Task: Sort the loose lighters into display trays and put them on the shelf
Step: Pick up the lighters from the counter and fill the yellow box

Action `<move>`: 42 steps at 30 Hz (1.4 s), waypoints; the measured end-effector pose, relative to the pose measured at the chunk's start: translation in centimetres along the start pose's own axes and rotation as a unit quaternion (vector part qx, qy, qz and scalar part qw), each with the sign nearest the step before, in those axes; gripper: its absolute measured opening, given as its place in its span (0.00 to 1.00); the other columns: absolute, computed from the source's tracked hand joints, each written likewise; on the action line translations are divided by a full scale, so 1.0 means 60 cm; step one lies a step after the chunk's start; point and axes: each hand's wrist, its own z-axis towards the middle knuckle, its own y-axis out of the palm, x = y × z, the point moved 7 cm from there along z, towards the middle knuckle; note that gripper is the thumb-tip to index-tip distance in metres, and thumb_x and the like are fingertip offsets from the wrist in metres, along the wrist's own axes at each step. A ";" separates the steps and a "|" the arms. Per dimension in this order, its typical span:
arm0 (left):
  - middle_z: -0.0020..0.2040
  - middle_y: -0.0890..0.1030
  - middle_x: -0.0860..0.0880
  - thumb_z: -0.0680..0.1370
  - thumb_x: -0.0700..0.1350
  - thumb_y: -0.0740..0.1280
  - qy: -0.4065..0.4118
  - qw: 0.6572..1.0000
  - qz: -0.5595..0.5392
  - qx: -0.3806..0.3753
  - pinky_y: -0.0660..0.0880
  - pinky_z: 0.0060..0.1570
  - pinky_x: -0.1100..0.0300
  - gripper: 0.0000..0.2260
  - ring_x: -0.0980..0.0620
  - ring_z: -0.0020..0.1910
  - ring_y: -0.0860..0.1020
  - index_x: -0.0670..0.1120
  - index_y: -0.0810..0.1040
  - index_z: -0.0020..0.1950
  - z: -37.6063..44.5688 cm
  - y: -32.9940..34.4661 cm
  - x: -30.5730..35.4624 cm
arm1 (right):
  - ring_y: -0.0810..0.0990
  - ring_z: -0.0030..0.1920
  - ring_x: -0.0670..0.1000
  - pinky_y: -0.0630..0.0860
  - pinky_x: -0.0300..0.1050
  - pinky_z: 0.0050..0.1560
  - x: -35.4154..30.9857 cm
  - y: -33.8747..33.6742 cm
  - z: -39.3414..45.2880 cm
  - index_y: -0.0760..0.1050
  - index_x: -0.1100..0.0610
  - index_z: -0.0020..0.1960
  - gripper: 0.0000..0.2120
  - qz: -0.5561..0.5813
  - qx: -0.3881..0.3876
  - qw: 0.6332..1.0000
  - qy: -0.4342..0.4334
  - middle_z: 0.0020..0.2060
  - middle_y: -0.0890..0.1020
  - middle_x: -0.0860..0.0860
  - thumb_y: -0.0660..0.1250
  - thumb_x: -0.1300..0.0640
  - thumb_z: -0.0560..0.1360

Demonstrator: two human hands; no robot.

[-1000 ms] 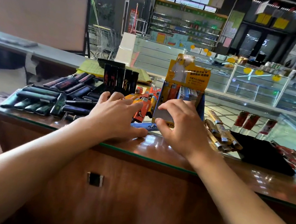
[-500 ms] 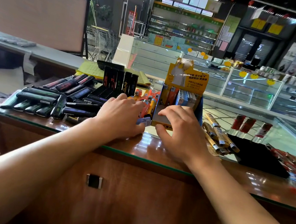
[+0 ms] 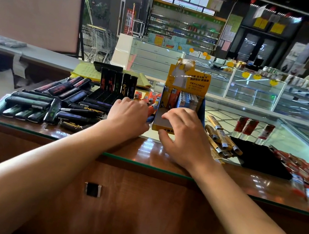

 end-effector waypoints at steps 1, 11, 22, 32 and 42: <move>0.56 0.80 0.44 0.77 0.52 0.66 0.001 1.000 0.006 0.007 0.68 0.53 0.52 0.16 0.41 0.59 0.74 0.43 0.72 0.59 0.000 0.000 0.001 | 0.72 0.62 0.54 0.70 0.49 0.62 0.001 0.000 -0.001 0.78 0.57 0.59 0.18 0.002 0.001 1.000 0.000 0.56 0.80 0.52 0.62 0.49 0.74; 0.48 0.77 0.46 0.80 0.49 0.64 0.035 0.982 -0.138 0.123 0.62 0.47 0.52 0.10 0.40 0.52 0.73 0.47 0.65 0.49 -0.005 -0.039 -0.022 | 0.70 0.60 0.52 0.69 0.46 0.59 0.006 -0.008 0.002 0.78 0.57 0.58 0.17 0.027 0.039 0.999 0.011 0.55 0.80 0.51 0.63 0.50 0.74; 0.30 0.77 0.53 0.77 0.42 0.72 0.071 0.782 -0.618 0.031 0.73 0.26 0.58 0.05 0.54 0.27 0.76 0.48 0.77 0.49 -0.016 -0.065 0.011 | 0.80 0.42 0.43 0.78 0.37 0.39 0.008 -0.060 0.060 0.75 0.51 0.64 0.14 0.314 0.118 0.935 0.112 0.47 0.78 0.38 0.66 0.55 0.79; 0.33 0.78 0.48 0.83 0.43 0.63 -0.040 0.686 -0.724 0.053 0.68 0.25 0.59 0.05 0.49 0.30 0.76 0.46 0.76 0.48 0.008 -0.034 -0.028 | 0.81 0.35 0.47 0.80 0.45 0.40 0.052 -0.044 0.061 0.76 0.51 0.50 0.05 0.443 0.144 0.857 0.220 0.43 0.82 0.49 0.68 0.61 0.78; 0.27 0.77 0.53 0.81 0.37 0.65 -0.057 0.603 -0.795 0.033 0.67 0.29 0.61 0.01 0.55 0.29 0.77 0.42 0.75 0.50 0.008 -0.034 -0.022 | 0.85 0.37 0.55 0.83 0.51 0.42 0.055 -0.039 0.053 0.75 0.57 0.54 0.04 0.514 0.168 0.800 0.262 0.43 0.82 0.56 0.65 0.62 0.80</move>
